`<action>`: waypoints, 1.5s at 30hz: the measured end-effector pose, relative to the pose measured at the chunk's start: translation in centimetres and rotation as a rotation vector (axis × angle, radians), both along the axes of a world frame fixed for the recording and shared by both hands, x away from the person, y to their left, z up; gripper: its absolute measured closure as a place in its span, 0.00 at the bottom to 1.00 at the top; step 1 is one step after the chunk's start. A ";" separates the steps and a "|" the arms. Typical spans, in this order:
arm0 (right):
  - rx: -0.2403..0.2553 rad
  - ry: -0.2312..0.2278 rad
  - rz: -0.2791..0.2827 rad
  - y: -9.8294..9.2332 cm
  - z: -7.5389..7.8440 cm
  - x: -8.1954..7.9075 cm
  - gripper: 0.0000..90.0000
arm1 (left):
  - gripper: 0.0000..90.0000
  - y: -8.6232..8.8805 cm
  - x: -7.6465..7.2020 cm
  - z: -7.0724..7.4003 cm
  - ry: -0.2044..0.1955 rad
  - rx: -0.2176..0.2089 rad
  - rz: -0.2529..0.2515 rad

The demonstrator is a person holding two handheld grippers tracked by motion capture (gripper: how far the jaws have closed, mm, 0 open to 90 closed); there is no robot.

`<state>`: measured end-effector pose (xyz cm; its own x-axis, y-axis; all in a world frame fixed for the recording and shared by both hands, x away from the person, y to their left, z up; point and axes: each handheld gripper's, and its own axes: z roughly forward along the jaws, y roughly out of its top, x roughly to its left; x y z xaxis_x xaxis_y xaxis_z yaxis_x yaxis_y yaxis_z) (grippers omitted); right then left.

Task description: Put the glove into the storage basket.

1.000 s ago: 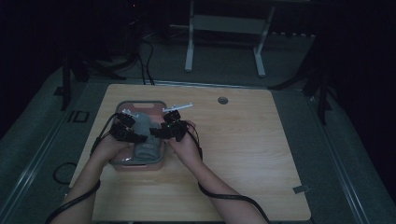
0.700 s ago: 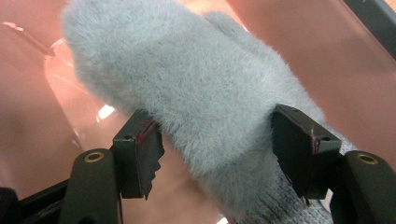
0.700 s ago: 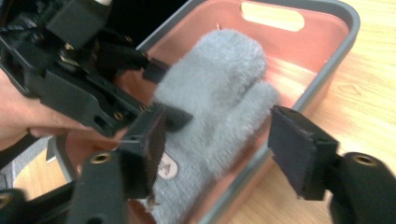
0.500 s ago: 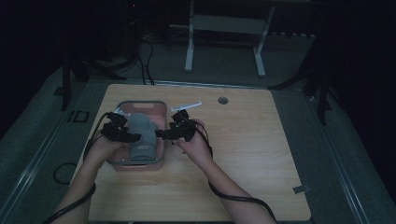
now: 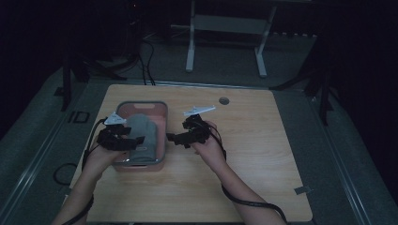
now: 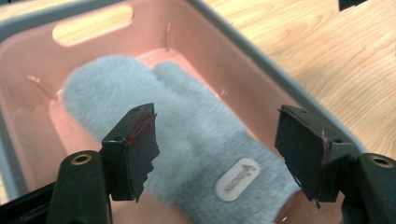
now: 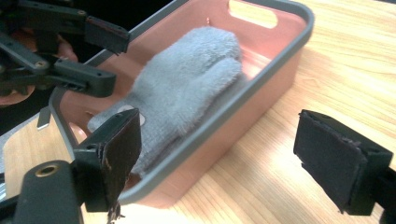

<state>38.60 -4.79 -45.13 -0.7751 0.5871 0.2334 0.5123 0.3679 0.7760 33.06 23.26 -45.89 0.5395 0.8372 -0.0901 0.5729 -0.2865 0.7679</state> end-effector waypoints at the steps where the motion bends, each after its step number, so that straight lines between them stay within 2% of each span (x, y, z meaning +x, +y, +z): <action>1: -0.004 -0.006 0.001 -0.2 0.0 -0.1 0.17 | 0.31 -0.2 -0.2 0.0 -0.015 -0.004 0.002; 3: -0.013 -0.017 0.004 -0.7 0.1 -0.3 0.17 | 0.27 -0.6 -0.7 0.2 -0.055 -0.023 0.001; 5: -0.016 -0.029 0.003 -1.3 0.2 -0.5 0.17 | 0.19 -1.0 -1.0 0.1 -0.079 -0.061 -0.002; 6: -0.016 -0.033 0.000 -1.5 0.2 -0.6 0.17 | 0.18 -1.2 -1.1 0.1 -0.081 -0.066 -0.007; 7: -0.014 -0.033 -0.004 -1.8 0.3 -0.6 0.17 | 0.18 -1.4 -1.2 0.1 -0.090 -0.062 -0.007; 8: -0.011 -0.034 -0.006 -2.1 0.4 -0.7 0.17 | 0.16 -2.1 -1.6 0.0 -0.119 -0.051 -0.009; 9: -0.011 -0.034 -0.006 -2.1 0.4 -0.7 0.17 | 0.15 -2.1 -1.6 0.0 -0.119 -0.051 -0.009; 11: -0.015 -0.051 -0.009 -2.9 0.6 -1.0 0.17 | 0.15 -2.8 -1.9 -0.1 -0.144 -0.042 -0.016; 14: -0.020 -0.058 -0.008 -3.7 0.5 -1.3 0.17 | 0.15 -3.8 -2.5 -0.1 -0.161 -0.064 -0.046; 16: -0.028 -0.063 -0.011 -4.4 0.5 -1.6 0.17 | 0.15 -4.5 -2.8 0.0 -0.173 -0.064 -0.059; 22: -0.035 -0.080 -0.020 -6.5 0.2 -2.3 0.17 | 0.15 -6.8 -3.5 -0.1 -0.183 -0.091 -0.108; 28: -0.034 -0.091 -0.037 -8.7 -0.2 -3.0 0.17 | 0.15 -9.1 -4.1 -0.4 -0.190 -0.093 -0.154; 33: -0.031 -0.091 -0.057 -10.5 -0.5 -3.5 0.17 | 0.15 -10.4 -4.3 -0.8 -0.209 -0.092 -0.156; 36: -0.032 -0.087 -0.067 -11.6 -0.8 -3.7 0.17 | 0.15 -11.0 -4.3 -1.2 -0.205 -0.107 -0.170; 45: -0.043 -0.097 -0.099 -14.7 -1.7 -4.4 0.17 | 0.15 -12.9 -4.5 -2.4 -0.190 -0.085 -0.215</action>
<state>34.15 -19.48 -46.88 -0.7307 0.6696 0.1332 0.4713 0.3536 0.8080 28.52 10.41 -48.27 0.7176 0.6955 -0.0357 0.3501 -0.3160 0.8818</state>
